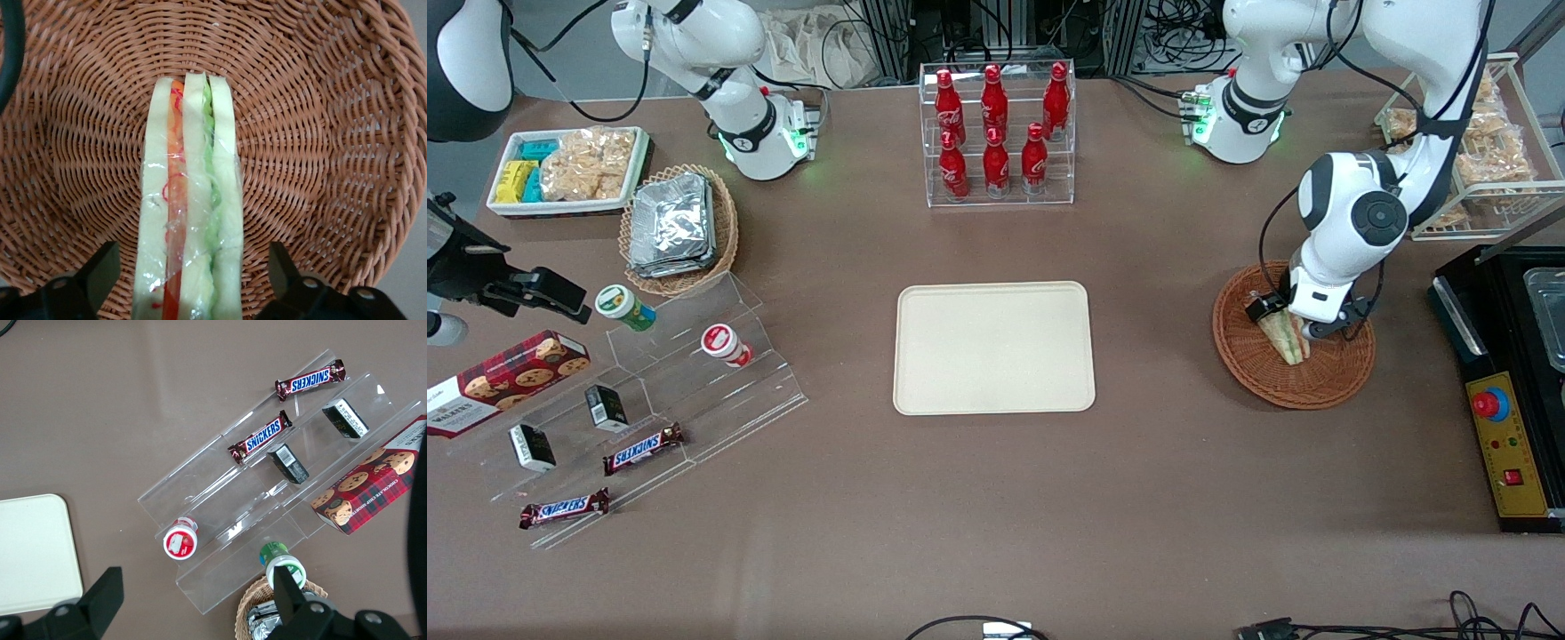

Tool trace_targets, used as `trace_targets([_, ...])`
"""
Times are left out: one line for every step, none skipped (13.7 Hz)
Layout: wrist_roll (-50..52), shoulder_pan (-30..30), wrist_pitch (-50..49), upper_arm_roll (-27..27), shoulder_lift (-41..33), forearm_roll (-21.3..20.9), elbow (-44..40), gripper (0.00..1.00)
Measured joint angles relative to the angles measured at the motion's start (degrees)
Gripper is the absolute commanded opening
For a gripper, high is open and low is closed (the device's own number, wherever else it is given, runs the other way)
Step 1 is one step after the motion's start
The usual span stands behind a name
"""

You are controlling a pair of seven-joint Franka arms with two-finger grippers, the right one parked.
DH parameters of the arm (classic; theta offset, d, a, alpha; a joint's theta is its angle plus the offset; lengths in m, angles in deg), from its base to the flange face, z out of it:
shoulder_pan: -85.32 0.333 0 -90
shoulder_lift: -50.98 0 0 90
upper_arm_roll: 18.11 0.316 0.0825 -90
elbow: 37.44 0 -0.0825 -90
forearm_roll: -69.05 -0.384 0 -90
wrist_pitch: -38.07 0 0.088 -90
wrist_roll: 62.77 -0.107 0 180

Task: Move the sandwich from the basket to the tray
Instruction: 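Close the left gripper on the wrapped sandwich, then lift the sandwich up out of the basket with the left gripper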

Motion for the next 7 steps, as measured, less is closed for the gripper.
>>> trace_targets([0.0, 0.0, 0.0, 0.0, 0.0, -0.68, 0.0, 0.15])
trace_targets([0.0, 0.0, 0.01, 0.0, 0.0, -1.46, 0.0, 0.09])
trace_targets([0.0, 0.0, 0.01, 0.0, 0.0, -1.94, 0.0, 0.09])
trace_targets([0.0, 0.0, 0.01, 0.0, 0.0, -2.06, -0.02, 0.09])
trace_targets([-0.02, 0.0, 0.01, 0.0, -0.01, -2.1, -0.08, 0.09])
trace_targets([-0.04, 0.0, -0.07, 0.0, -0.12, -2.15, -0.14, 0.09])
trace_targets([-0.06, 0.0, -0.69, 0.0, -0.46, -2.2, -0.28, 0.09])
